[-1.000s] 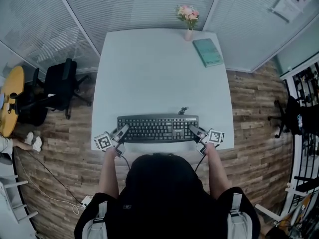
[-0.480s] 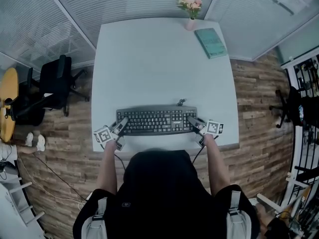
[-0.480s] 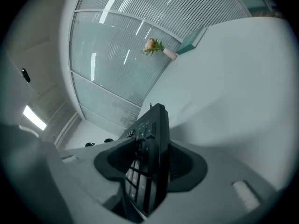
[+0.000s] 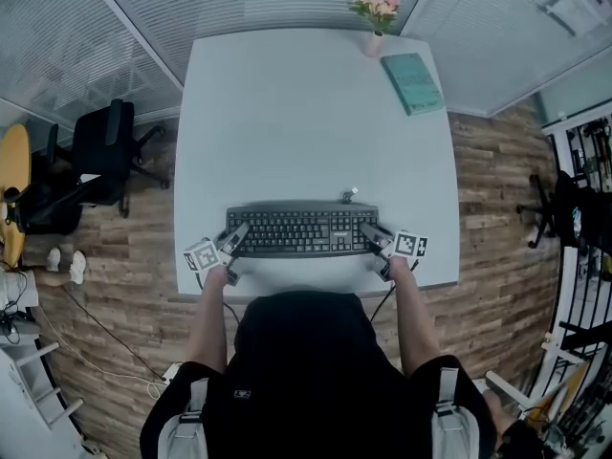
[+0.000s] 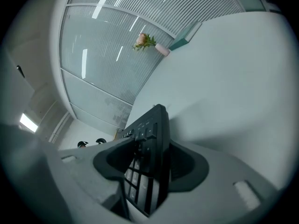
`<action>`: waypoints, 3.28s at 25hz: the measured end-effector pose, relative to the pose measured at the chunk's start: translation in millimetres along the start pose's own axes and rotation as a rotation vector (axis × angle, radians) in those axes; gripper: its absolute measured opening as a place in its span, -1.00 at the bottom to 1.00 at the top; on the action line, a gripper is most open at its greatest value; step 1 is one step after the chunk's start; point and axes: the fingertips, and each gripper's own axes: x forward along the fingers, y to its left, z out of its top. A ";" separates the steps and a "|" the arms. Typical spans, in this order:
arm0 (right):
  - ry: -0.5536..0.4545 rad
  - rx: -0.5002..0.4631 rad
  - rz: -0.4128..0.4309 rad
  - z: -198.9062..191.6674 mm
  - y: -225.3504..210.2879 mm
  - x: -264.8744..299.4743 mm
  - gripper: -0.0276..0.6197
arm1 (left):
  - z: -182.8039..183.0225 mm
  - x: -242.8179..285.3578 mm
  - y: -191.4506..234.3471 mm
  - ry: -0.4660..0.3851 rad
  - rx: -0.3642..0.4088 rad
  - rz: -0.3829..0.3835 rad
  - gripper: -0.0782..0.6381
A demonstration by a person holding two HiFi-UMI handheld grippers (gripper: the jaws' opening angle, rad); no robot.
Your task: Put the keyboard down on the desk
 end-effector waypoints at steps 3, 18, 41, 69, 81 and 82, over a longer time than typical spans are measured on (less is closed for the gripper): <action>0.001 -0.003 -0.027 3.2 -5.6 5.7 -0.26 | -5.0 3.6 7.2 0.005 -0.024 0.031 -0.32; 0.009 -0.031 -0.138 -3.0 -19.6 11.6 -0.18 | -6.5 2.8 16.8 -0.005 0.097 0.141 -0.17; 0.042 -0.276 -0.410 -4.3 -30.2 1.1 -0.06 | -25.5 -1.2 29.6 0.121 0.273 0.332 -0.05; 0.077 -0.689 -0.315 -35.3 23.6 -36.0 -0.91 | -51.0 -42.7 -33.6 0.138 0.467 0.204 -0.68; 0.177 -0.869 -0.166 -73.3 65.9 -36.8 -0.91 | -79.0 -37.9 -102.7 0.146 0.500 0.140 -0.75; 0.177 -0.872 -0.161 -74.6 67.7 -38.5 -0.91 | -83.2 -37.5 -108.3 0.156 0.513 0.137 -0.75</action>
